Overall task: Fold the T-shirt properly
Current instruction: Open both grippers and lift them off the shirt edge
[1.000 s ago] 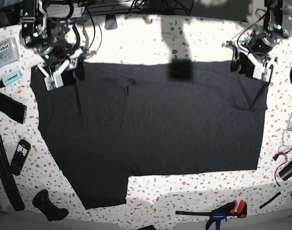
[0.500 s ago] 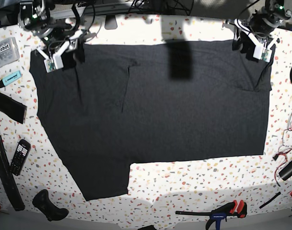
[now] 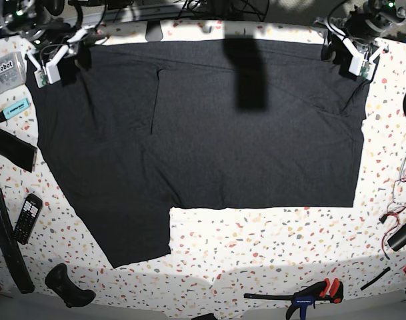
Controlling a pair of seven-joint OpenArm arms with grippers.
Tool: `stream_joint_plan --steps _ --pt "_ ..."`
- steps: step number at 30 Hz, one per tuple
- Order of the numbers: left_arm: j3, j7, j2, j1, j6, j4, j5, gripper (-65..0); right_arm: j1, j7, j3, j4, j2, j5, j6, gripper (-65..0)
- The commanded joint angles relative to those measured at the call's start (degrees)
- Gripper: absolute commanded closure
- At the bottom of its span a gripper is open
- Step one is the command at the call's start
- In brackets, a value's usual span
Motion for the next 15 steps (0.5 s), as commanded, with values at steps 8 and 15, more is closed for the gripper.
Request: stream_joint_plan --steps 8,15 --pt "0.3 7.6 -0.2 1.9 0.0 2.0 -0.4 -15.5 -0.9 -5.1 0.5 8.3 2.4 3.1 2.0 -16.2" --pt "0.3 7.5 -0.2 1.9 -0.1 5.8 -0.4 -15.5 1.2 -10.8 0.5 34.4 2.4 4.3 2.0 -16.3"
